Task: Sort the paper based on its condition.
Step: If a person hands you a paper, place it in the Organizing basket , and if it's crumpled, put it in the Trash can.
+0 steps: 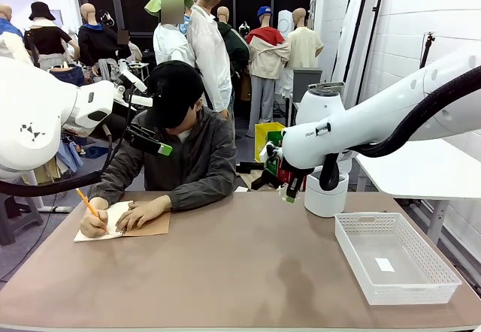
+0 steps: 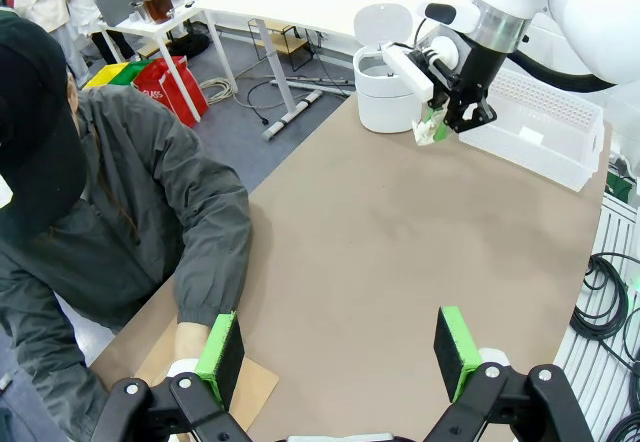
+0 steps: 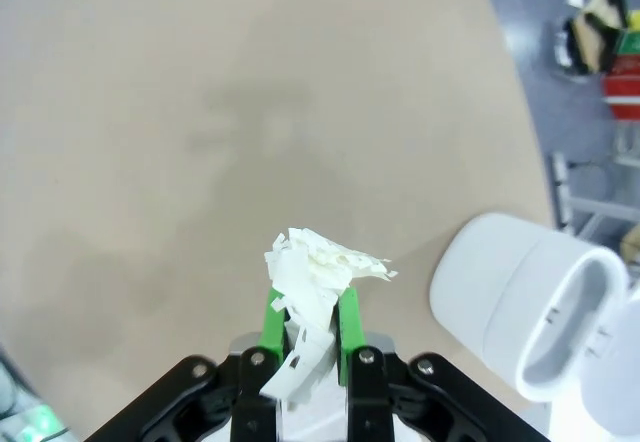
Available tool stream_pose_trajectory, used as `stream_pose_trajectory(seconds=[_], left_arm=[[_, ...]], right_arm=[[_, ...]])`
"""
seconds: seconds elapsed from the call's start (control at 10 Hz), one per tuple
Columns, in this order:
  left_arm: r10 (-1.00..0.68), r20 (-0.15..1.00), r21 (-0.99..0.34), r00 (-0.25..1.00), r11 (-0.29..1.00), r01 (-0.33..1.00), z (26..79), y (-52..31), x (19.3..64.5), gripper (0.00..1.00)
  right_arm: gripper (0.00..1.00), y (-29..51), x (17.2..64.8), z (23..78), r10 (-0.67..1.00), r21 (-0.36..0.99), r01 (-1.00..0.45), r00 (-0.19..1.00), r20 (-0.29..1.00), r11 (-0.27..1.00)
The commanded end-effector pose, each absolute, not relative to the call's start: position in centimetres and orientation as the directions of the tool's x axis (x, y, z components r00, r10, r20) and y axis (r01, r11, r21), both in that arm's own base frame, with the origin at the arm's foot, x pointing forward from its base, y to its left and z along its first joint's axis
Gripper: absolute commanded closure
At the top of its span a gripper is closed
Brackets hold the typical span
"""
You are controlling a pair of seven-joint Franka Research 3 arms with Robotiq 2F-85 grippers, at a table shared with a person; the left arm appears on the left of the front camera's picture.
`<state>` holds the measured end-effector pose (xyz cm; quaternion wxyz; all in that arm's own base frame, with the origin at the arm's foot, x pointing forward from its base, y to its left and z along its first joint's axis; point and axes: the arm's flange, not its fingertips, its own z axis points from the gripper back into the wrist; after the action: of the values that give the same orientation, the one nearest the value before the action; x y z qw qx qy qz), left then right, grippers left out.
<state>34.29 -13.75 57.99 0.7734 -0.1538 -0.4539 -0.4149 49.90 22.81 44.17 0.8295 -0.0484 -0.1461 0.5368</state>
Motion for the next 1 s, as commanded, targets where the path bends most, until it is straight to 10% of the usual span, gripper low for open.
stream_pose_trajectory(seconds=[0.0, 0.9], left_arm=[[-0.511, 0.826, 0.145, 0.237, 0.600, 0.787, 57.9, -13.7, 34.4, 0.00], [-0.511, 0.826, 0.145, 0.237, 0.600, 0.787, 57.9, -13.7, 34.4, 0.00]], right_arm=[[0.76, 21.2, 50.9, 45.0, 0.876, -0.334, -0.811, 0.461, 0.140, 0.480], [0.76, 15.6, 60.8, 47.7, 0.764, -0.357, -0.692, 0.636, 0.111, 0.628]])
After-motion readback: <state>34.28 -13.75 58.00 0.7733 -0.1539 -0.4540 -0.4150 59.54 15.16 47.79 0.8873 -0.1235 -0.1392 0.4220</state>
